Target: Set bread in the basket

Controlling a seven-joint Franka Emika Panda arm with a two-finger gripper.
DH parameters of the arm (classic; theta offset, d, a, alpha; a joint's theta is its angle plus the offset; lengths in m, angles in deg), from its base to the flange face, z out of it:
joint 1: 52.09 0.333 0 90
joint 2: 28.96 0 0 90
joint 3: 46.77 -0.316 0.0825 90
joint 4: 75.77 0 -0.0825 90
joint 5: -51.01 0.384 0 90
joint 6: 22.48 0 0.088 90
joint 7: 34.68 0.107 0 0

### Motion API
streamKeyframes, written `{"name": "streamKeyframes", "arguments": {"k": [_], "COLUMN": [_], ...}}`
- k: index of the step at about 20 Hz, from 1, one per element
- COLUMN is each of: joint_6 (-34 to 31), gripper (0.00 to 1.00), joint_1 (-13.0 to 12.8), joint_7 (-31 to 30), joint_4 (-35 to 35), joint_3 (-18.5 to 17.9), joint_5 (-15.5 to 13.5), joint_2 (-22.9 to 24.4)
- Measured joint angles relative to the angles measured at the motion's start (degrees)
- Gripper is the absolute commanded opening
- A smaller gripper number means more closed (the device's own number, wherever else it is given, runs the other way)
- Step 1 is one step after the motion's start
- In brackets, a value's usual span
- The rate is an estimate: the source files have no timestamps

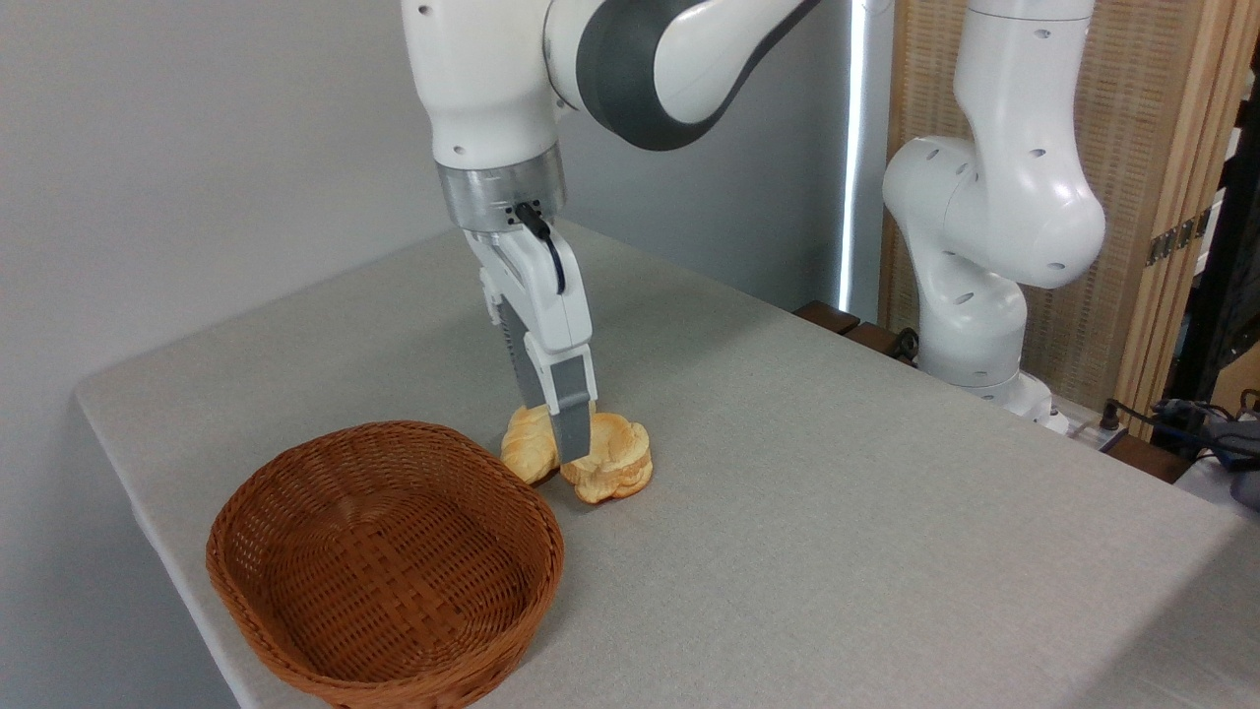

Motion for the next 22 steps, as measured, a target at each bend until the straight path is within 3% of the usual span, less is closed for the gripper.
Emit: {"name": "streamKeyframes", "arguments": {"k": [9,22], "joint_6": [-3.65,-3.65], "gripper": [1.0,1.0], "joint_1": [-0.64,-1.5], "joint_7": [18.19,23.86], "joint_4": [5.31,5.8], "joint_3": [0.19,1.28], "joint_5": [0.0,2.31], "joint_2": [4.17,1.27]}}
